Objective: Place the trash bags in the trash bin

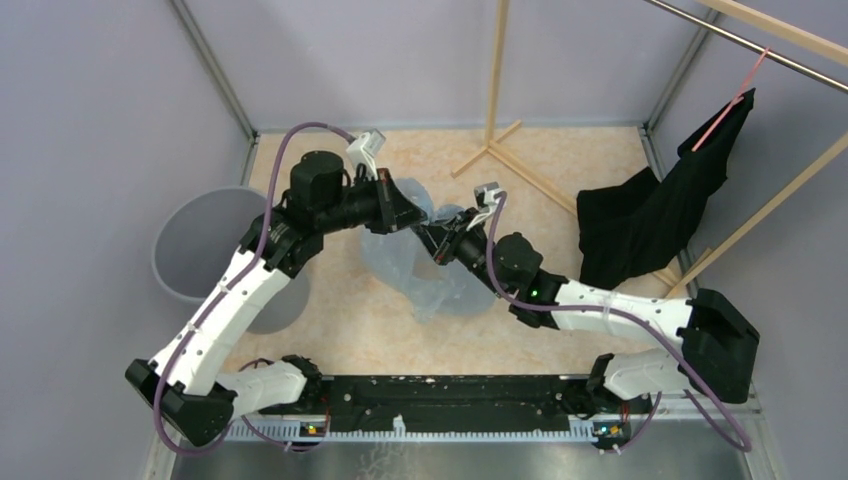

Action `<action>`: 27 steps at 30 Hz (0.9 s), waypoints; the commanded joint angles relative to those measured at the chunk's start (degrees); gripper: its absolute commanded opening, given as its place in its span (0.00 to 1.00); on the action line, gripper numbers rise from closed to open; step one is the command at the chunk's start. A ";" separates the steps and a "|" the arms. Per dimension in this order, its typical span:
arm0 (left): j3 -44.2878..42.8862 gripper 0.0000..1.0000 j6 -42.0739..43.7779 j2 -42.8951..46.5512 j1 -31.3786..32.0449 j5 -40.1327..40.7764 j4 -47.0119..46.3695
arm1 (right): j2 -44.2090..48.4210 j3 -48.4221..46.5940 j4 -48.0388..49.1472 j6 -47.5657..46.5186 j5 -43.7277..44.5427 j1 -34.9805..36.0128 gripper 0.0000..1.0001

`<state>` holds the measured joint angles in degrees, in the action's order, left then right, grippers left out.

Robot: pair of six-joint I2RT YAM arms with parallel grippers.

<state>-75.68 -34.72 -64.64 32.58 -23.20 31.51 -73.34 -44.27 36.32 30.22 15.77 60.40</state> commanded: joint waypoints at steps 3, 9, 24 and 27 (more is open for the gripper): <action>-8.32 0.26 4.18 -3.26 0.27 3.43 7.07 | 2.19 1.34 6.57 -2.52 0.83 -0.05 0.00; -20.66 0.80 12.41 -3.16 0.27 34.90 24.13 | 5.66 3.33 3.33 -2.85 1.83 -3.15 0.00; 2.09 0.99 19.88 4.69 -6.79 71.27 21.79 | 18.63 8.28 -3.42 -6.65 6.57 -8.17 0.00; 5.45 0.95 19.47 5.33 -11.95 66.85 18.56 | 21.45 9.37 -3.55 -7.67 7.44 -8.15 0.00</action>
<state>-73.60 -17.50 -61.60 25.82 43.00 57.80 -55.55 -35.94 32.80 25.47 20.29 52.56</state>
